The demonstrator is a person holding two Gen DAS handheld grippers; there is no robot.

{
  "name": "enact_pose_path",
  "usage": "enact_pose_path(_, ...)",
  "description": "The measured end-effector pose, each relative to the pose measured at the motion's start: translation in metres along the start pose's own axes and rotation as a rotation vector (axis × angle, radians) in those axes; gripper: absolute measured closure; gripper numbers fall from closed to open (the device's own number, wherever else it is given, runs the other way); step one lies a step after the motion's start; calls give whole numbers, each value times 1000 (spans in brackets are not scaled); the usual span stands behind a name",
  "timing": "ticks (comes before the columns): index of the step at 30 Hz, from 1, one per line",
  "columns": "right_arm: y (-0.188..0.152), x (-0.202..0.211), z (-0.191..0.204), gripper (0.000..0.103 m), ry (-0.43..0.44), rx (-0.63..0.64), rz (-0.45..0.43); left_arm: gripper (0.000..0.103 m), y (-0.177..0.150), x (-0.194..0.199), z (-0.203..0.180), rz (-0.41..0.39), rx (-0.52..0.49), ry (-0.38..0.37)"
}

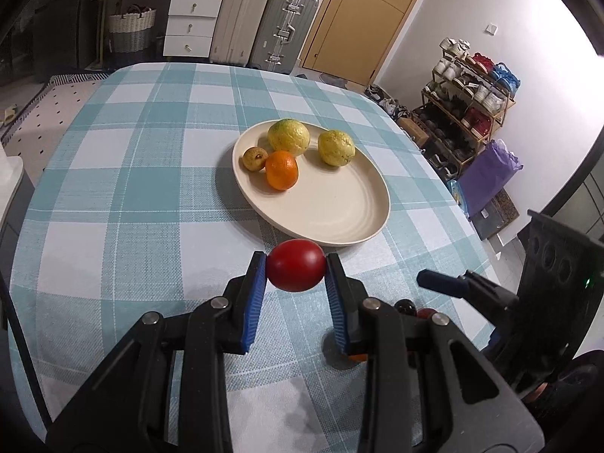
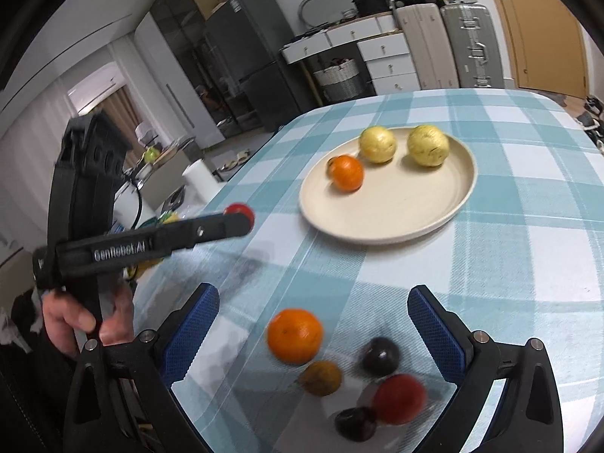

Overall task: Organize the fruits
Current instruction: 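Grasp a second orange with the right tool while the left tool holds the tomato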

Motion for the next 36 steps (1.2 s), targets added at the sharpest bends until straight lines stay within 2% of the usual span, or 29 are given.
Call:
enact_pose_path(4,-8,-7,10,1,5,25,22,75,-3,7,1,-11,4,1)
enact_pose_path(8,-11,-17,18,6,2,50,48,75,-5,11,3,-14,10,1)
enact_pose_path(10,-12,-23,18,7,-30,58,64,75,-6,12,5,-15,15,1)
enact_pose_path(13,-14,-33,23,14,-104,99,94,75,-6,15,6,-22,20,-1)
enact_pose_path(18,-17,-44,27,22,-140,125,126,75,-6,17,8,-26,20,-3)
enact_pose_path(20,-17,-47,26,33,-147,126,139,75,-6,17,7,-26,22,-5)
enact_pose_path(21,-17,-49,25,35,-152,123,146,75,-6,17,7,-25,23,-5)
enact_pose_path(23,-17,-53,23,53,-159,114,160,75,-7,17,8,-24,25,-6)
enact_pose_path(25,-18,-56,21,60,-171,111,175,75,-7,17,8,-22,25,-6)
enact_pose_path(36,-16,-49,17,63,-141,90,156,75,-6,14,8,-16,24,-5)
Point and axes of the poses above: each gripper's, at about its wrist camera, not at the fingertips, and x roughly against the way its jaws point, z to its left, y to its top, the point moved 8 cm from there along -x, roughly the way its jaws point, and after that the axes turned 13 degrees about z, right-handed, at the moved point
